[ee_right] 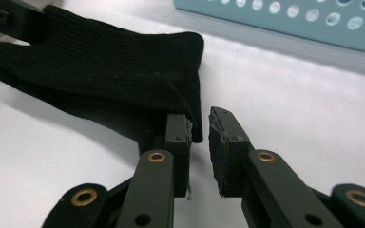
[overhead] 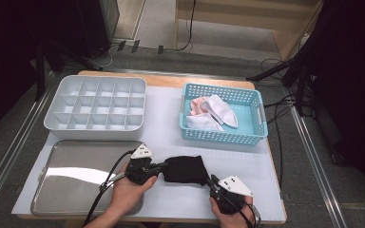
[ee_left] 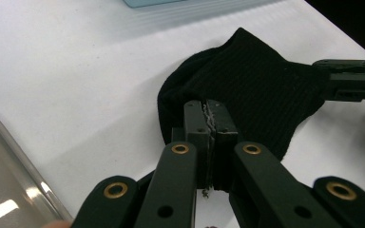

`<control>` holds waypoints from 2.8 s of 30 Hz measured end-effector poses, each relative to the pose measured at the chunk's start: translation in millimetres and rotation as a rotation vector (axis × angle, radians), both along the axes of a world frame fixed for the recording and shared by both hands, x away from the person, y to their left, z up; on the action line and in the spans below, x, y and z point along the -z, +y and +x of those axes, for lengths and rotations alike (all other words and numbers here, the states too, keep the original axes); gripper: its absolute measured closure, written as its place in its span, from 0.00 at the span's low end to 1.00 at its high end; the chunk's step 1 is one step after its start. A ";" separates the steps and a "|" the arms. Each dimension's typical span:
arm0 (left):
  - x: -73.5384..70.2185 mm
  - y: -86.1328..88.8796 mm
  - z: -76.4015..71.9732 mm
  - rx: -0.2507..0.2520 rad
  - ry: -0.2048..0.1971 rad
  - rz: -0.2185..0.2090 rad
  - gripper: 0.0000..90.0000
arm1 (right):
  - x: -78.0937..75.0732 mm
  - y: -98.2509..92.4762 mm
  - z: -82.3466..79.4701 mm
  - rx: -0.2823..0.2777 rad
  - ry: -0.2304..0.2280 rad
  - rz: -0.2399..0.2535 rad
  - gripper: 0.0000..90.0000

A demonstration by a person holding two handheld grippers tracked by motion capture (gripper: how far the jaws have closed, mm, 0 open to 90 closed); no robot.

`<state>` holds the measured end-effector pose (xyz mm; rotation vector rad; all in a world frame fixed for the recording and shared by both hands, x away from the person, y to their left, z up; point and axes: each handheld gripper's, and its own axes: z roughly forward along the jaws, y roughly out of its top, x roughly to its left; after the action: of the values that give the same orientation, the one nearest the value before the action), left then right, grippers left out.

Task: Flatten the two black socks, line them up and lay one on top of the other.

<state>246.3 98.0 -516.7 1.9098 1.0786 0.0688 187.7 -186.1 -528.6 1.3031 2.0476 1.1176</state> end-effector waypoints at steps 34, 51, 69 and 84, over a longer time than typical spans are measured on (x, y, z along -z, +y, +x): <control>-1.0 17.1 7.2 0.014 0.062 -0.082 1.00 | -11.2 7.0 -9.0 -0.145 -0.013 0.193 0.81; -2.5 14.7 2.0 0.005 0.029 -0.030 0.85 | -6.7 18.1 5.0 -0.050 0.025 0.116 0.84; -5.5 10.1 -19.3 0.066 0.094 -0.039 0.61 | -3.5 15.1 3.6 -0.039 0.014 0.148 0.87; 0.5 0.5 -19.7 0.052 0.047 0.027 0.95 | 4.8 22.0 6.2 -0.065 0.056 0.119 0.87</control>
<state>226.6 98.5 -517.2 1.9712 1.0641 0.0091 193.9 -164.1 -533.5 1.3468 2.1054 1.2625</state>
